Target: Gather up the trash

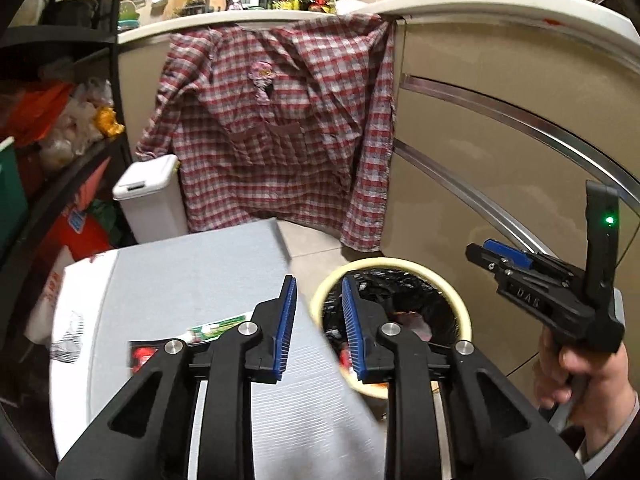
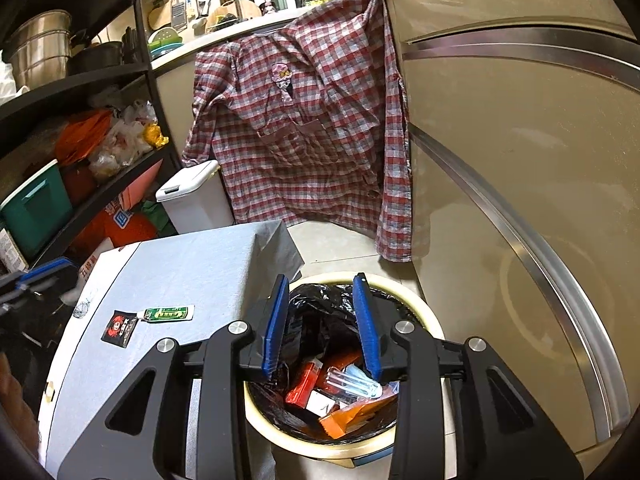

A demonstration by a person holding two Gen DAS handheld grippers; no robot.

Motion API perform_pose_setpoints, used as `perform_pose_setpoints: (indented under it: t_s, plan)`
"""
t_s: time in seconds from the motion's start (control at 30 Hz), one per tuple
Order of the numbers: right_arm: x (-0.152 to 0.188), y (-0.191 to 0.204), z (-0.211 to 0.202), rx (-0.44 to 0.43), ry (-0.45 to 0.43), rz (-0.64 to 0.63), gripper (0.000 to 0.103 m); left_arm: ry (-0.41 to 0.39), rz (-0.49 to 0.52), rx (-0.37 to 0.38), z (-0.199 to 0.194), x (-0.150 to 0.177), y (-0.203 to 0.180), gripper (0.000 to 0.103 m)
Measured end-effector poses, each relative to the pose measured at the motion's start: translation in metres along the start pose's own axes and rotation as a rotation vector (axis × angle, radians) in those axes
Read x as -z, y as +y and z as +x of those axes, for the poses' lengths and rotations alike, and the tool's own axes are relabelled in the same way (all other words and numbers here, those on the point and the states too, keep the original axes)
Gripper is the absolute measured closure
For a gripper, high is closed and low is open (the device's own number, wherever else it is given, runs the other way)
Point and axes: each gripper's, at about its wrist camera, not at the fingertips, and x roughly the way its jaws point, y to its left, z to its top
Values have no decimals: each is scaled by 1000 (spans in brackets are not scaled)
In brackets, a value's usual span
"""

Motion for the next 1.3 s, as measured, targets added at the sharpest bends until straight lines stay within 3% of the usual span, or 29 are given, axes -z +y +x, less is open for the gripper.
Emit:
perform_pose_setpoints:
  t_s: [0.17, 0.33, 0.43, 0.57, 0.83, 0.87, 0.93, 1.07, 1.1, 1.23, 1.3]
  plan:
    - [0, 14, -2, -22, -5, -37, 70, 7, -31, -54, -24, 7, 56, 79]
    - [2, 28, 1, -69, -3, -47, 100, 5, -80, -154, -39, 14, 125, 79]
    - [3, 38, 5, -119, 7, -45, 101, 16, -142, -194, -35, 25, 165, 79]
    - [7, 59, 16, -191, 43, -60, 101, 106, -243, -199, -7, 52, 199, 79]
    - [23, 112, 48, -307, 128, -137, 97, 195, -262, -181, 39, 78, 216, 78]
    - [26, 119, 52, -318, 139, -149, 97, 201, -265, -177, 43, 81, 217, 74]
    - [29, 130, 60, -326, 154, -173, 97, 214, -271, -175, 55, 85, 218, 48]
    - [34, 149, 79, -343, 177, -218, 96, 246, -242, -176, 78, 94, 211, 42]
    - [34, 150, 81, -346, 178, -225, 93, 259, -240, -176, 84, 96, 210, 37]
    - [35, 163, 99, -369, 180, -275, 73, 290, -229, -221, 107, 101, 203, 29]
    - [36, 169, 109, -384, 190, -290, 70, 302, -244, -223, 117, 102, 204, 28]
